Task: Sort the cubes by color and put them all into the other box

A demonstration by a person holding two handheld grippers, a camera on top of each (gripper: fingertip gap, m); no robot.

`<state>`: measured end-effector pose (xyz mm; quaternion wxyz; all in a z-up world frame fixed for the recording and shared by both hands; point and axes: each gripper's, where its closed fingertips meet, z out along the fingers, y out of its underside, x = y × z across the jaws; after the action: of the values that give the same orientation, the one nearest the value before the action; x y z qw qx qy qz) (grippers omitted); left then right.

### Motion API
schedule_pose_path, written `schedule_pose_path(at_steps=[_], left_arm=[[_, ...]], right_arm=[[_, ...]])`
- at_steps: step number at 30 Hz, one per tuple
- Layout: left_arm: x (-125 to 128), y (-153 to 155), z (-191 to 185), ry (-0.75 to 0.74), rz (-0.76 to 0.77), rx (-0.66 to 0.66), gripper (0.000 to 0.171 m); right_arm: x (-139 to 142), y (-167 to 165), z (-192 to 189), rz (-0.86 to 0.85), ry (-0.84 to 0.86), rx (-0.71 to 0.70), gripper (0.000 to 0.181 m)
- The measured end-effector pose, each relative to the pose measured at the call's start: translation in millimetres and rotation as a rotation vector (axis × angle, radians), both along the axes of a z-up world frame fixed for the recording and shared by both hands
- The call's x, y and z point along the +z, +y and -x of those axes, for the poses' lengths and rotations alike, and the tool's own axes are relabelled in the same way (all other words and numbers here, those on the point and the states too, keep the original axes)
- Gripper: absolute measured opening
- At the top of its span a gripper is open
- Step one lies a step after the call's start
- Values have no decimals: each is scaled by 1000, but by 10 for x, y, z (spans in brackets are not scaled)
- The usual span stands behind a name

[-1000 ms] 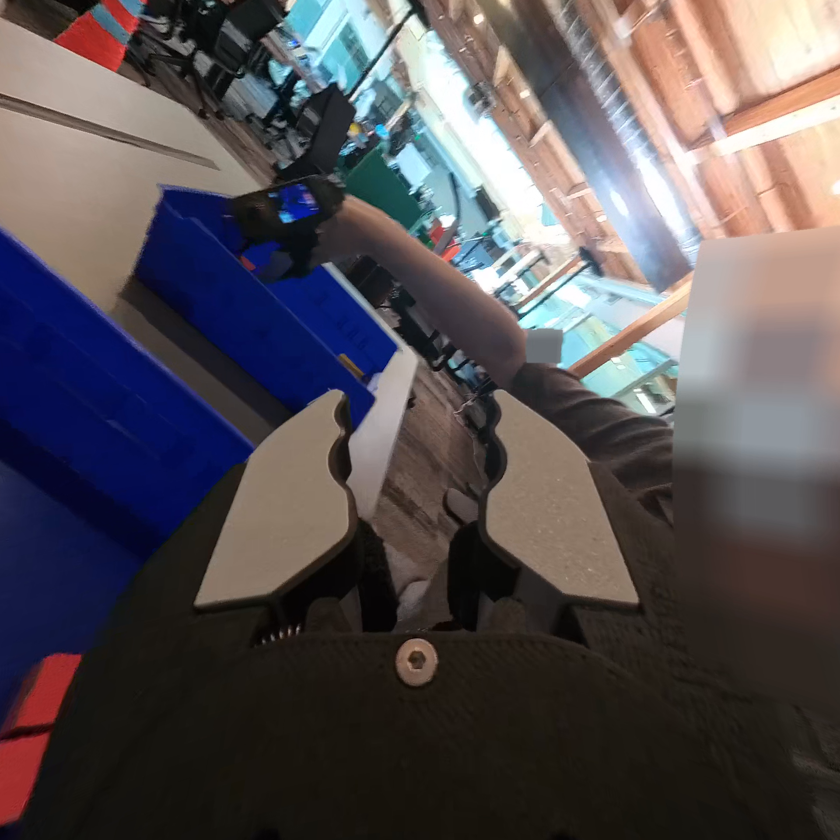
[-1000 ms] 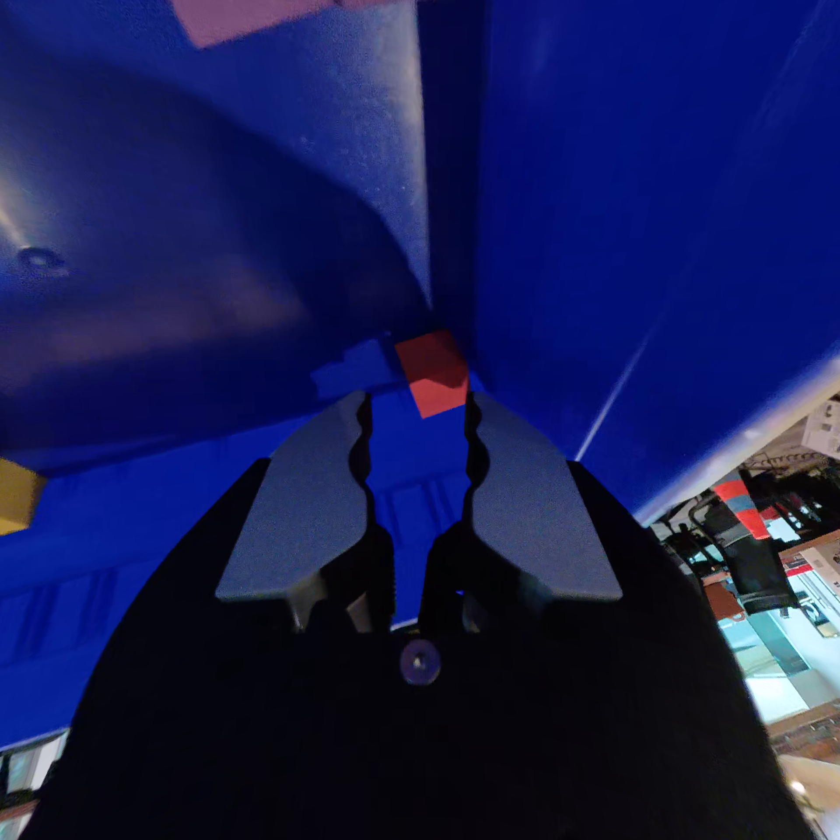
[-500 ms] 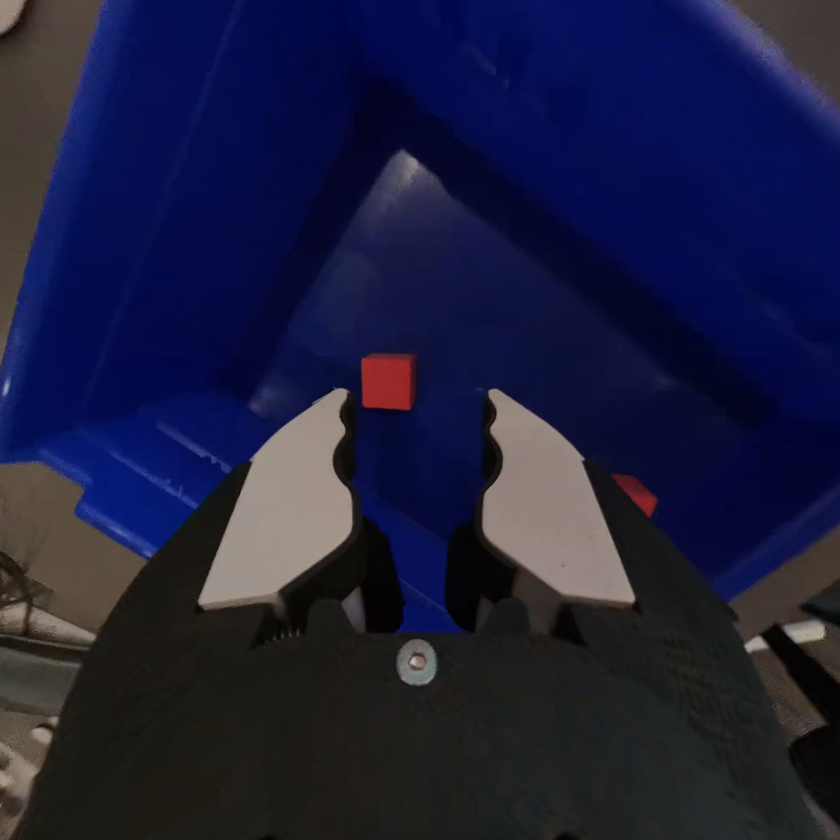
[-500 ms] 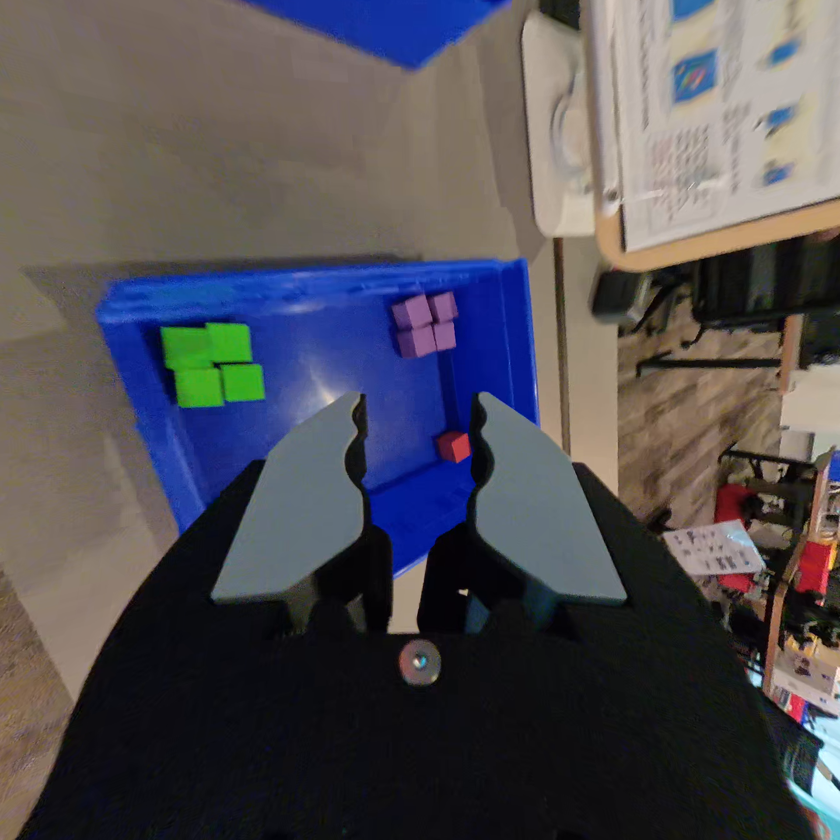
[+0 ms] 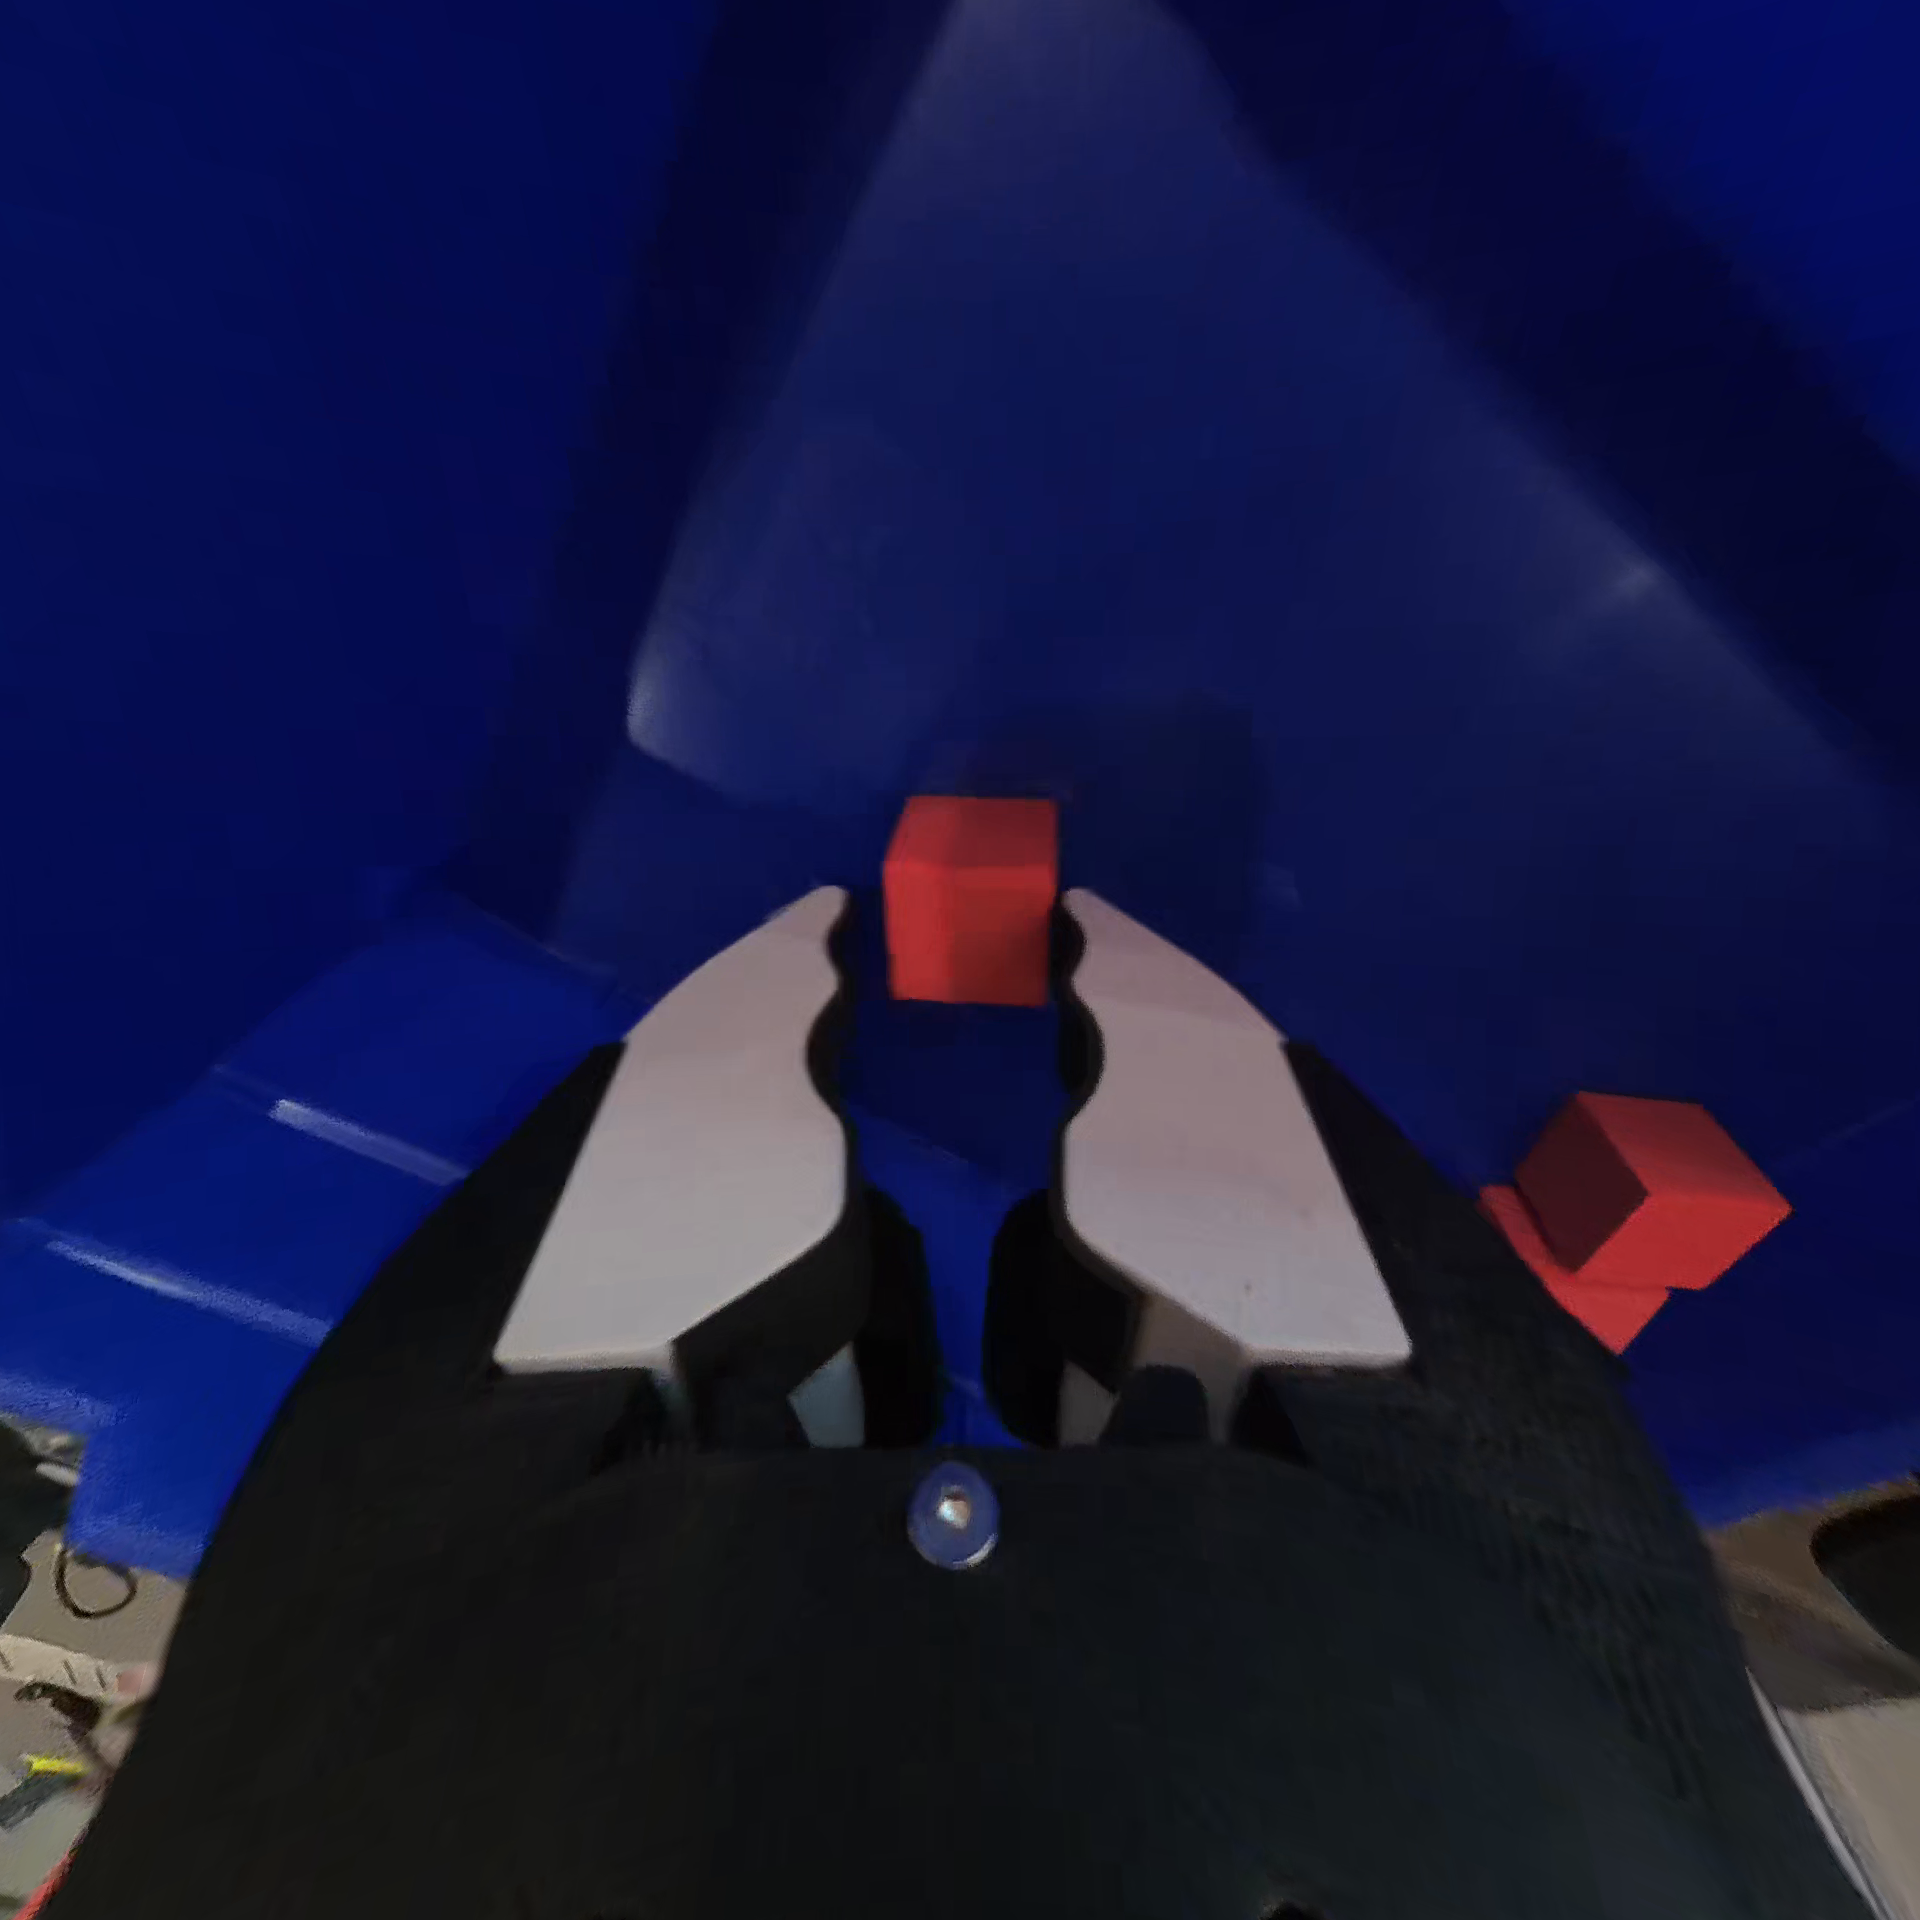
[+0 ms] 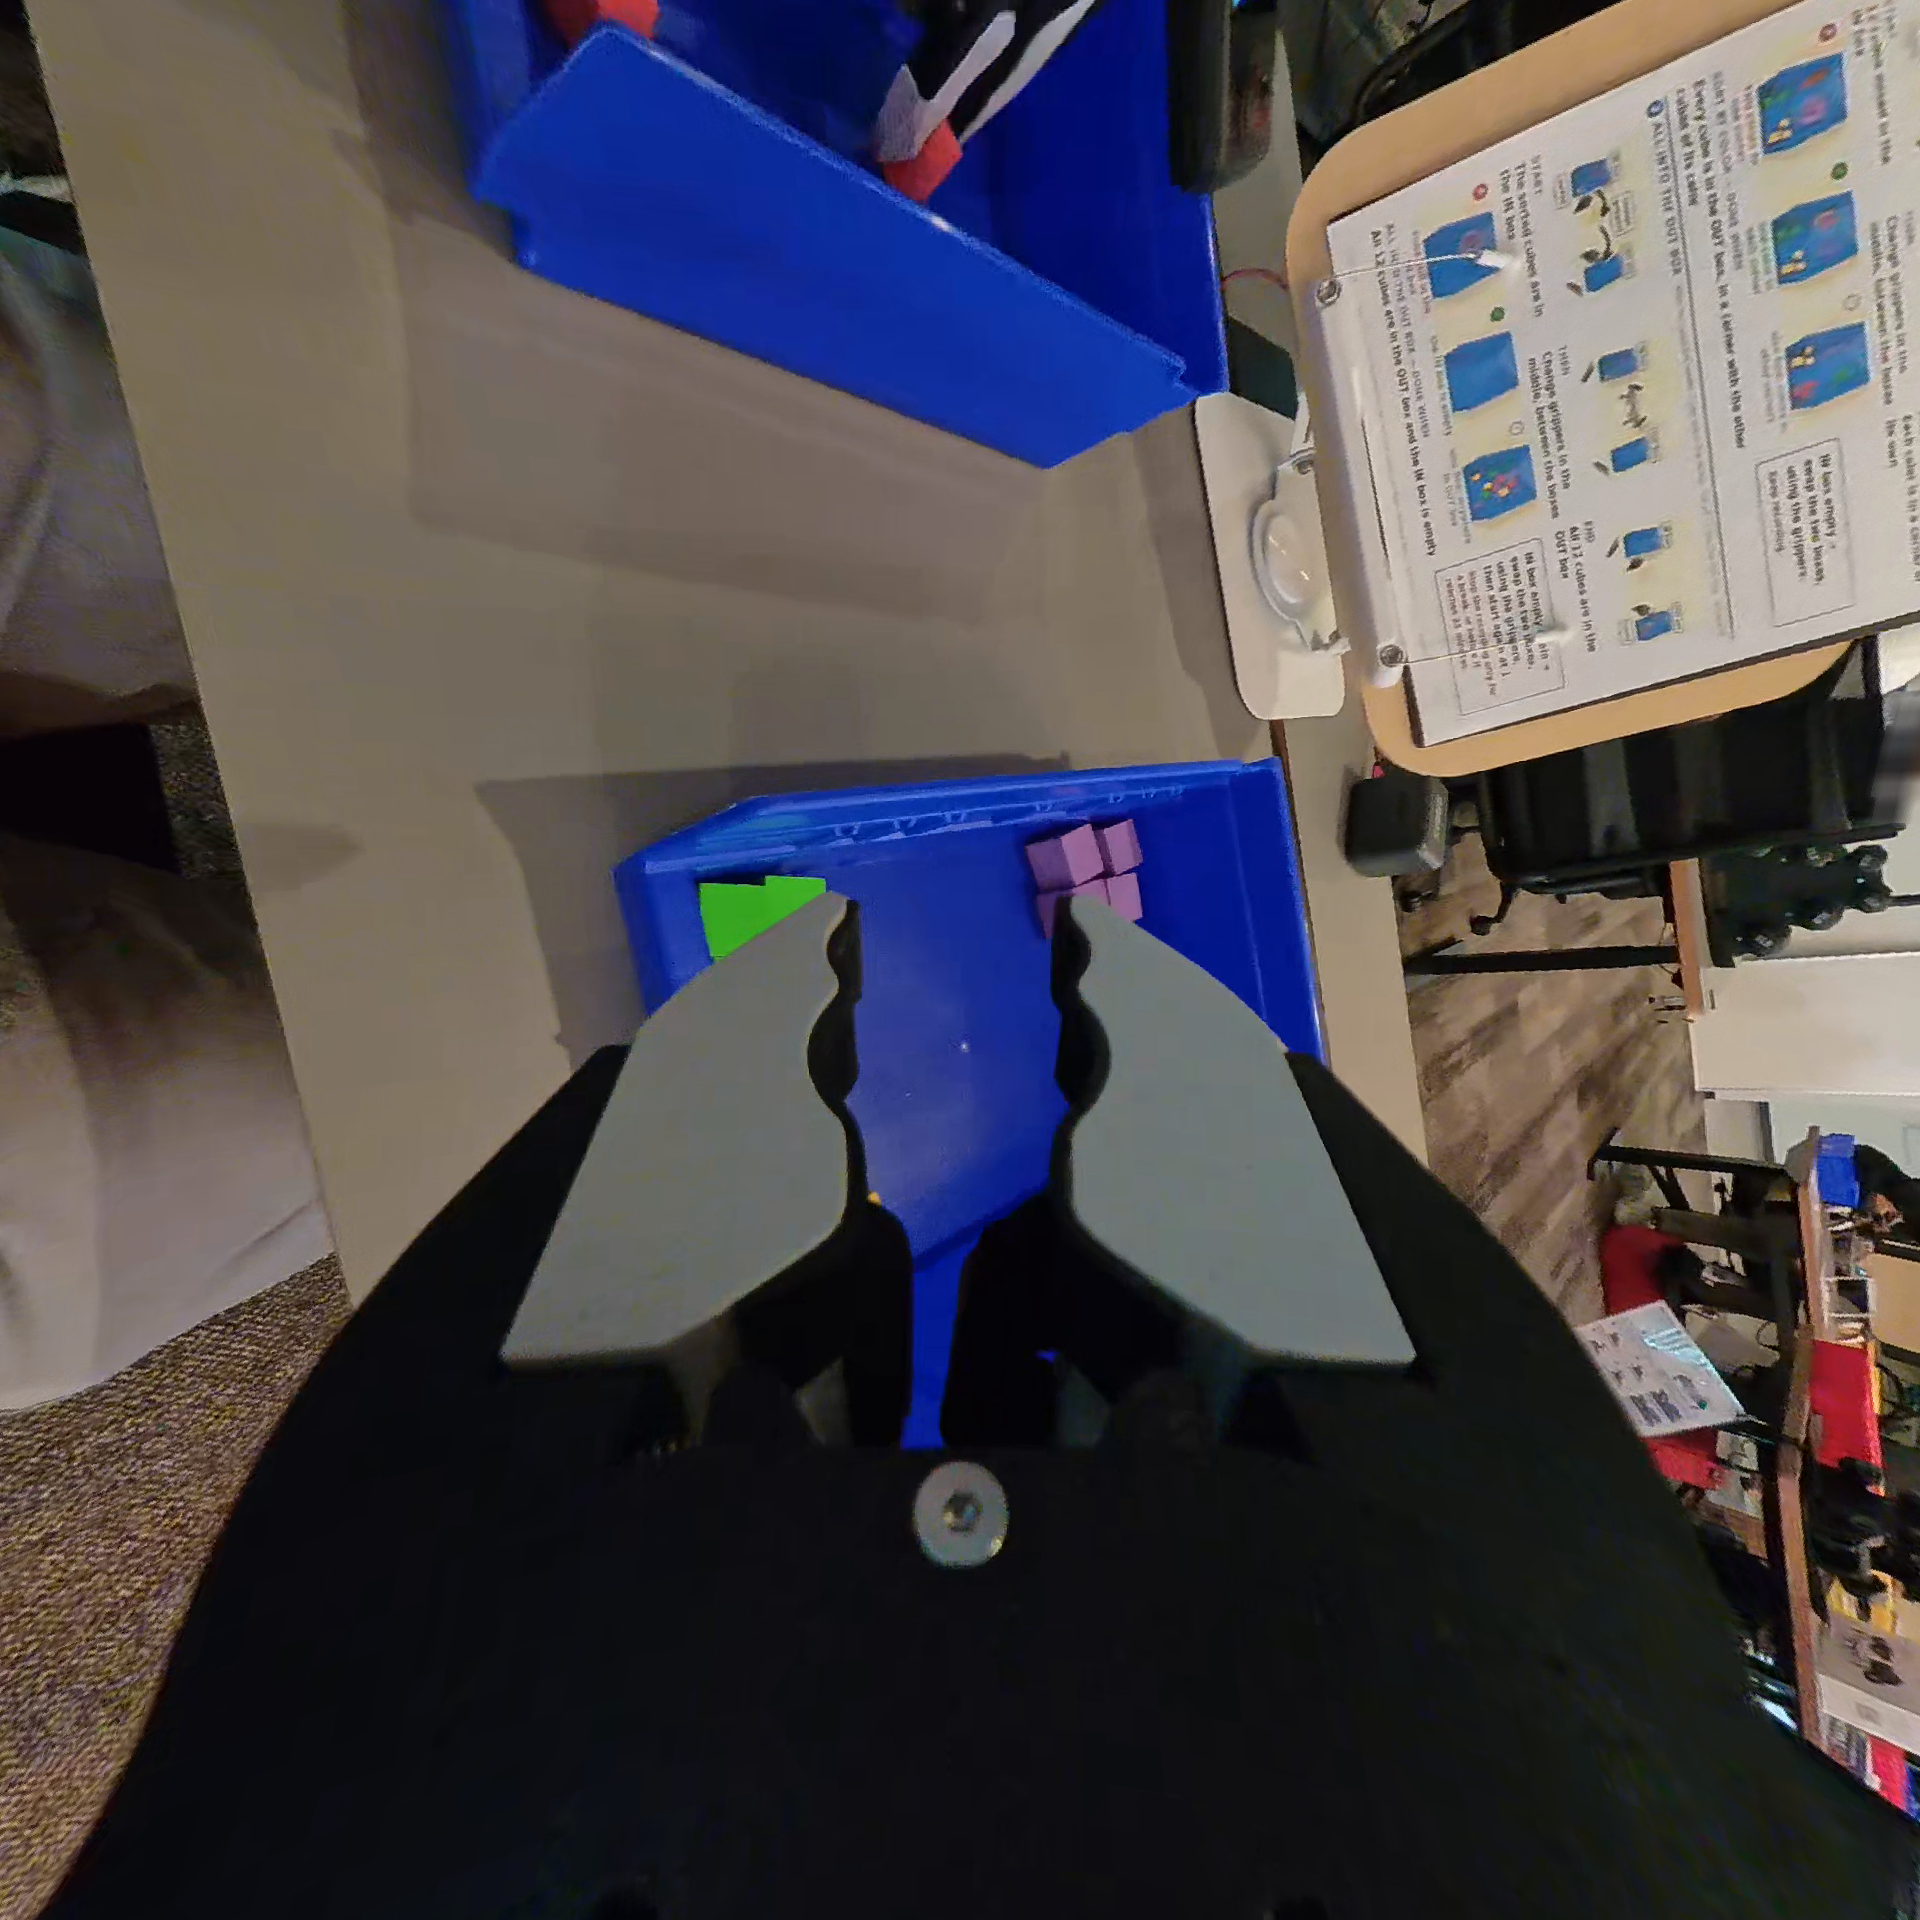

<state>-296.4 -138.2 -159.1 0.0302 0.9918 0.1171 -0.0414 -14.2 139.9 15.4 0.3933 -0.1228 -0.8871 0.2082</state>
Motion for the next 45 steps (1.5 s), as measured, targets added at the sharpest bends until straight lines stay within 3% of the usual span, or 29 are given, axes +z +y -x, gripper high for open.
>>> schedule_pose_path(at_steps=[3,5,9,14,20,23,26,30,34,36,45], left_arm=[[-5,0,-27,5,23,-1,30],[64,-36,44,113,57,35,30],[423,-33,18,406,97,12,30],[904,212,-400,509,-82,52,30],[1512,880,-1401,53,-759,95,30],[1947,1024,-1896,-247,-1057,71,29],[2296,1005,-2290,-538,-1246,22,29],[2438,941,-2589,-772,-1317,-24,29],[2446,944,-2753,-923,-1315,-55,29],[2425,971,-2754,-957,-1319,-42,30],[2357,1048,-2731,-1019,-1355,-12,35]], right_arm=[[-4,-58,-3,39,8,12,33],[-7,-159,-15,81,10,39,30],[-82,-370,33,143,20,84,26],[-132,-765,212,263,59,158,29],[97,-1281,540,357,189,245,34],[238,-1515,617,376,215,293,39],[394,-1693,618,377,279,337,43],[665,-1881,474,407,399,413,45],[679,-2002,414,383,377,446,41],[619,-2027,398,360,350,462,29],[508,-1881,407,366,294,434,28]])
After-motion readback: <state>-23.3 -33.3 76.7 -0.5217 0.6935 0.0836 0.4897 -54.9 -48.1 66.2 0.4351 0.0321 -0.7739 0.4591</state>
